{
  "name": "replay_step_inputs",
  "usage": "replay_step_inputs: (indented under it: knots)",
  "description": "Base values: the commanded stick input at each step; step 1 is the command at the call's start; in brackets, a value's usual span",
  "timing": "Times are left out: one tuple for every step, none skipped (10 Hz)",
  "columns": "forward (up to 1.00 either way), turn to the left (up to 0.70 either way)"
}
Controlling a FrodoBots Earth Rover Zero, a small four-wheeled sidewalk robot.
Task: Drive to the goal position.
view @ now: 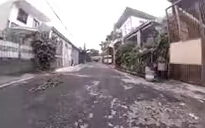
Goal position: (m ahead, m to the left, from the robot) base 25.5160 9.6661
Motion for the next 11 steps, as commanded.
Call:
replay_step_inputs:
  knots:
    - [1.00,0.27]
    - [1.00,0.38]
    - [1.00,0.07]
    - [1.00,0.00]
    - [1.00,0.00]
    - [1.00,0.00]
    - [1.00,0.00]
    - [1.00,0.00]
    - [1.00,0.00]
    - [1.00,0.00]
    - [1.00,0.00]
